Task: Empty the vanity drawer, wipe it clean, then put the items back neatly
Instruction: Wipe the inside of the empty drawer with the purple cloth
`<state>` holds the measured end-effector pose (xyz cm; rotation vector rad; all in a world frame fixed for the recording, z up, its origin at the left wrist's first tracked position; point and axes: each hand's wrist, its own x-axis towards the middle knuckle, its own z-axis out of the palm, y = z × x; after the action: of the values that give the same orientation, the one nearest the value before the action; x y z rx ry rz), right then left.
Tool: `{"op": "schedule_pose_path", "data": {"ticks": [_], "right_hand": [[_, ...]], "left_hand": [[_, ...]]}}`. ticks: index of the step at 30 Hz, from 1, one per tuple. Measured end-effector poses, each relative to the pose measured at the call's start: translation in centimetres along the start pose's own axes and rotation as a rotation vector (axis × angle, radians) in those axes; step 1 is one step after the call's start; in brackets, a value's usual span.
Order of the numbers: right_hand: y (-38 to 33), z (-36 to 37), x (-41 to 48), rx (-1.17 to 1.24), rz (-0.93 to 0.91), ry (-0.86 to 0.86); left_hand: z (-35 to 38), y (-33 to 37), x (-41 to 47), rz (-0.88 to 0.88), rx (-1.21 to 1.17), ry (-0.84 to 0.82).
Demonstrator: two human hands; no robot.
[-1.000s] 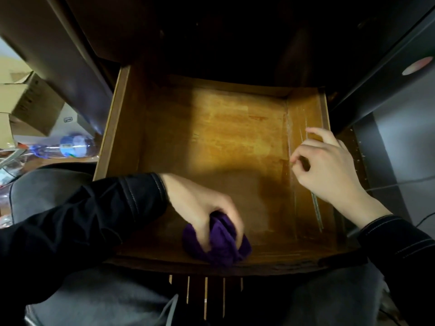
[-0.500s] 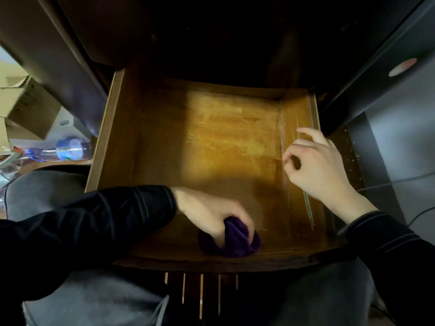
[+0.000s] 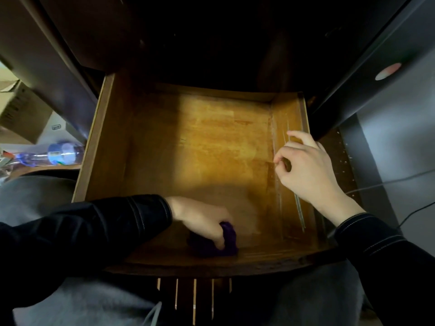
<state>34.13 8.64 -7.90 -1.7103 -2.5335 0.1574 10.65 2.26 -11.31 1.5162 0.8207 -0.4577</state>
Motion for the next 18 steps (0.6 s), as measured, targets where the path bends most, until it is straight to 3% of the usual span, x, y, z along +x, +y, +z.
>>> {"op": "schedule_pose_path", "data": {"ticks": [3,6,8,11,14,18], "right_hand": [[0.1,0.0,0.0,0.000,-0.009,0.008],[0.2,0.1,0.0,0.004,-0.006,0.015],[0.2,0.2,0.0,0.010,-0.002,0.021],[0.2,0.2,0.0,0.018,-0.003,0.016],[0.2,0.1,0.0,0.016,-0.001,0.012],[0.2,0.2,0.1,0.013,-0.002,0.013]], "left_hand": [[-1.2,0.4,-1.6,0.145,-0.034,-0.150],[-1.5,0.2,-2.2,0.239,-0.350,-0.202],[0.0,0.2,-0.9,0.134,-0.287,-0.035],[2.0,-0.1,1.5,0.040,0.064,0.161],[1.0,0.2,1.0,0.062,0.085,0.092],[-0.9,0.7,-1.2,0.136,-0.100,-0.050]]}}
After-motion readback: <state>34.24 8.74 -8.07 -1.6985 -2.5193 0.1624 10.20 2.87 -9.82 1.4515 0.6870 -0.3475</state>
